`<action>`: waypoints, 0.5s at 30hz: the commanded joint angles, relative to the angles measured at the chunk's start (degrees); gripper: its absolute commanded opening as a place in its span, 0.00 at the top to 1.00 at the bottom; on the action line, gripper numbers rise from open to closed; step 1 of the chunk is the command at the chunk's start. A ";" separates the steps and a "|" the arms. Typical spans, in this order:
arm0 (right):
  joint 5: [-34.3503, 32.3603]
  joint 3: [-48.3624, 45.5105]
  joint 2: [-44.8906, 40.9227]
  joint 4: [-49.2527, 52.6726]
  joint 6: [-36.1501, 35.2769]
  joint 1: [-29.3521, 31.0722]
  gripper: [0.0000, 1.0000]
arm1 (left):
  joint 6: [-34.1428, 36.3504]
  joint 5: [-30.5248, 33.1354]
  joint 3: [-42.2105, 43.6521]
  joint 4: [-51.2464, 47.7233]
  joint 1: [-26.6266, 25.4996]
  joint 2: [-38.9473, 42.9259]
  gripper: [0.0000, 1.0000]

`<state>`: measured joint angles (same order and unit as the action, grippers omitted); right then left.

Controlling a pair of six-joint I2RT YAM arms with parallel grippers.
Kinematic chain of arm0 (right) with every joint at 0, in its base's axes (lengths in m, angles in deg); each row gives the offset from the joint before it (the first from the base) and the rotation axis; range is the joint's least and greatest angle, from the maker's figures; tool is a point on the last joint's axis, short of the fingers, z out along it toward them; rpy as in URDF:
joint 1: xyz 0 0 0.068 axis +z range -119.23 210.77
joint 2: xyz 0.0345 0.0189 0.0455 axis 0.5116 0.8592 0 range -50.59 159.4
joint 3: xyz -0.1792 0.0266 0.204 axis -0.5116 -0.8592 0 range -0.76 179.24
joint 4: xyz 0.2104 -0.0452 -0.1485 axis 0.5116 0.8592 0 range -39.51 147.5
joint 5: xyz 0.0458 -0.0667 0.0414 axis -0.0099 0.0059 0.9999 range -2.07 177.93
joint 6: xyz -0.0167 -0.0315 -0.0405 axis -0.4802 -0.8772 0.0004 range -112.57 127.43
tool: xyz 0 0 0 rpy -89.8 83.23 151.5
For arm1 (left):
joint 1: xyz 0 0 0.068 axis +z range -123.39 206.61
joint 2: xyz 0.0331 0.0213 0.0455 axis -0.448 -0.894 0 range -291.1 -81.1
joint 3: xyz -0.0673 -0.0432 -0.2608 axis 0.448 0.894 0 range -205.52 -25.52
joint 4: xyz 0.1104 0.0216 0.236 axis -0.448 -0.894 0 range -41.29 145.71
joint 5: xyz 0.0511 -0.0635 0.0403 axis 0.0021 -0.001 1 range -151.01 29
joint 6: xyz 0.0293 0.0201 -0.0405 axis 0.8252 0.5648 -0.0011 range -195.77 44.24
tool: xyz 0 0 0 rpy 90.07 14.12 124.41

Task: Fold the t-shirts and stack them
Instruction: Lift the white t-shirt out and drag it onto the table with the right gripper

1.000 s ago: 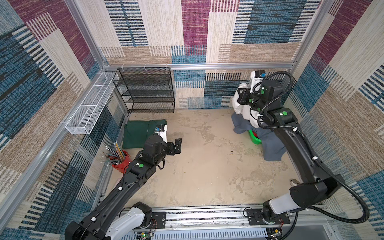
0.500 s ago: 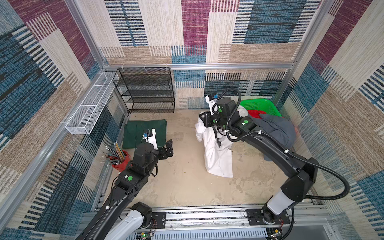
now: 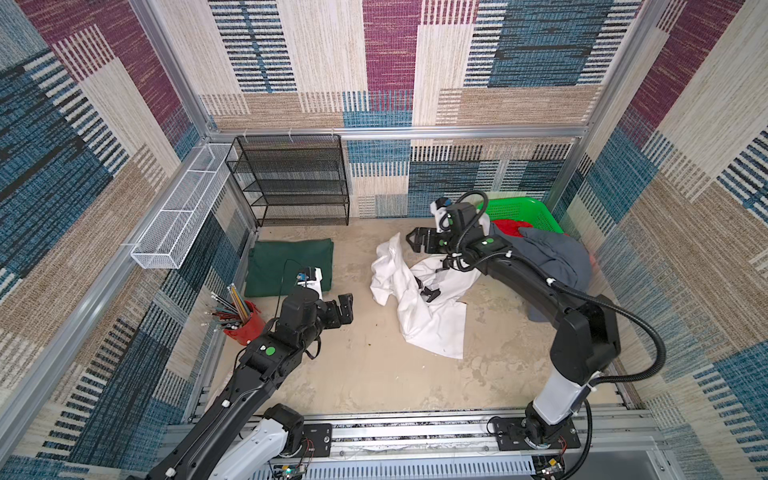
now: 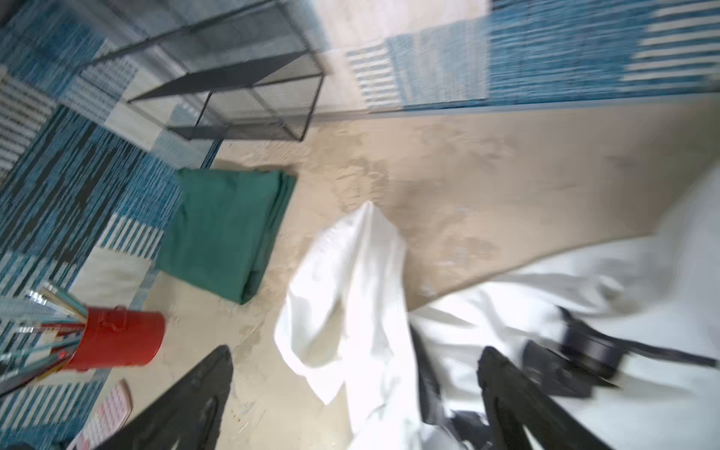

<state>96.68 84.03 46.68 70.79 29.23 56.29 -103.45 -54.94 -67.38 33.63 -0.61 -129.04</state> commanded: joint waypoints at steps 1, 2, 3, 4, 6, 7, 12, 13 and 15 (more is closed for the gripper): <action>-2.95 -5.58 -6.97 -4.04 -0.47 -0.95 0.02 | -4.34 -5.65 1.41 2.23 -2.14 -2.33 0.02; -4.00 -7.60 -9.03 -3.64 -0.71 -1.44 0.02 | -4.85 -5.79 1.56 2.68 -3.30 -3.35 0.02; -4.42 -9.84 -11.27 -3.34 -0.53 -2.01 0.01 | -5.29 -5.80 1.70 3.17 -4.59 -4.33 0.02; -4.21 -12.67 -13.88 -3.45 -0.45 -2.68 0.02 | -5.55 -5.65 1.72 3.94 -6.09 -5.54 0.02; -3.83 -18.07 -18.42 -3.93 0.12 -3.70 0.02 | -5.95 -5.18 1.37 5.08 -8.98 -7.95 0.02; -3.92 -21.00 -20.92 -4.18 0.59 -4.04 0.02 | -6.00 -4.81 0.92 5.75 -10.44 -9.48 0.02; -5.61 -31.97 -30.53 -3.98 3.05 -5.16 0.02 | -5.98 -4.77 -2.17 8.76 -15.94 -18.09 0.02; -6.12 -33.83 -32.24 -3.67 3.67 -5.28 0.02 | -6.19 -5.44 -2.73 9.67 -16.66 -20.05 0.02; -7.27 -36.73 -35.03 -2.98 4.83 -5.49 0.02 | -6.98 -6.12 -2.96 12.49 -17.80 -23.45 0.03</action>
<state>91.74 49.83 14.33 68.39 31.46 50.96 -109.09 -59.92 -69.61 40.99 -17.46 -149.76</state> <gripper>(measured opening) 0.984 0.977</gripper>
